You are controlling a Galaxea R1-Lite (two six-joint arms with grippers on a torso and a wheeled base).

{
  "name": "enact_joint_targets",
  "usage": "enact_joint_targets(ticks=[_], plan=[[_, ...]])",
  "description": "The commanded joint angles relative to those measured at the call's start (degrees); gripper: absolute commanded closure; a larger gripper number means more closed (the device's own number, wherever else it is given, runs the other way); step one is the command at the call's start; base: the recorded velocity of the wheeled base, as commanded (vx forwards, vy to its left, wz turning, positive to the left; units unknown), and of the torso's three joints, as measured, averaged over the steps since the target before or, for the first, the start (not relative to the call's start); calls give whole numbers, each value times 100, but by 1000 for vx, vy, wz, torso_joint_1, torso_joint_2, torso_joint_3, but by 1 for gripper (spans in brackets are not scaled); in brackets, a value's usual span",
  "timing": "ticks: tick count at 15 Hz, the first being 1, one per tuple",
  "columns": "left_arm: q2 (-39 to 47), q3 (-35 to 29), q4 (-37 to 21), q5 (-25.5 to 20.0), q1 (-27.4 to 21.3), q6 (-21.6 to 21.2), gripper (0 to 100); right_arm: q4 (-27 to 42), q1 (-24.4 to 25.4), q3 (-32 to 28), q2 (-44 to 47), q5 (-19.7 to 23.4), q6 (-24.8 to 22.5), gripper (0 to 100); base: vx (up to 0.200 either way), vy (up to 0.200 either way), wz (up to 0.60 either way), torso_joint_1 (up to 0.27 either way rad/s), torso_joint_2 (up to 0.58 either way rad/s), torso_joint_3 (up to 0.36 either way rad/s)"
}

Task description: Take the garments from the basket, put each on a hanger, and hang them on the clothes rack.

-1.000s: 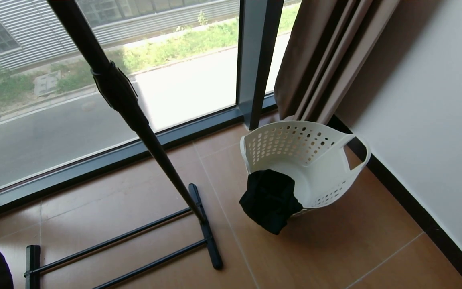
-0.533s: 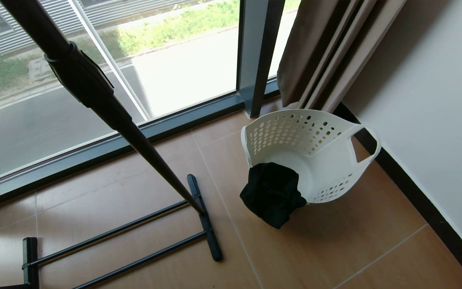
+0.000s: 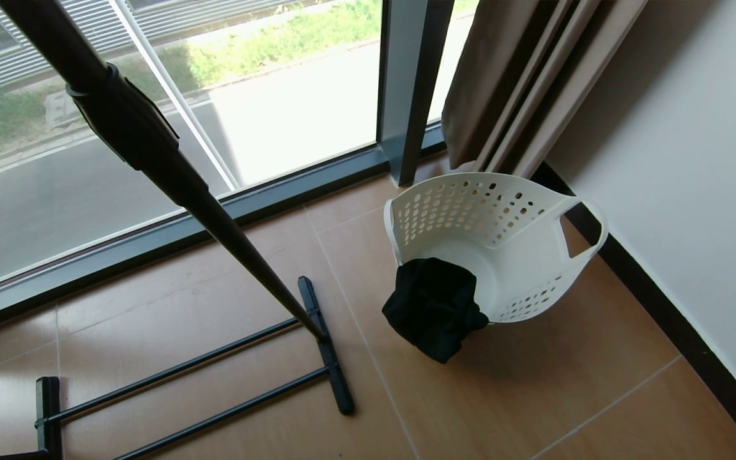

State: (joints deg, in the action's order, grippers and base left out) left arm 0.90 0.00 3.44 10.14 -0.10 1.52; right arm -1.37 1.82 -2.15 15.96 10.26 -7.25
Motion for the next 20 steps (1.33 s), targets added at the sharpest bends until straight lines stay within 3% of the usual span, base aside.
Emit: enact_joint_targets(ticks=[1, 2, 5, 11, 13, 16, 20], plan=[[-2, 0, 8, -12, 1, -29, 0, -197, 179, -392, 1560, 380, -39, 0, 0, 0, 0, 0, 0, 0], [-2, 0, 8, -39, 1, -117, 0, -742, 434, -559, 2693, 415, -48, 0, 0, 0, 0, 0, 0, 0], [-11, 0, 8, -30, 1, 59, 0, -1384, 645, -884, 4205, 397, -294, 0, 0, 0, 0, 0, 0, 0], [-11, 0, 17, -39, 1, 94, 0, -1498, 1014, -2097, 6174, 345, -1437, 0, 0, 0, 0, 0, 0, 0], [-11, 0, 17, -39, 1, 111, 0, -1498, 1189, -2598, 6807, 90, -1613, 0, 0, 0, 0, 0, 0, 0], [-11, 0, 17, -30, 1, 261, 0, -1507, 1418, -3538, 7773, -719, -2395, 0, 0, 0, 0, 0, 0, 0], [-11, 0, 17, -30, 1, 261, 0, -1507, 1770, -4690, 8740, -930, -3230, 0, 0, 0, 0, 0, 0, 0]])
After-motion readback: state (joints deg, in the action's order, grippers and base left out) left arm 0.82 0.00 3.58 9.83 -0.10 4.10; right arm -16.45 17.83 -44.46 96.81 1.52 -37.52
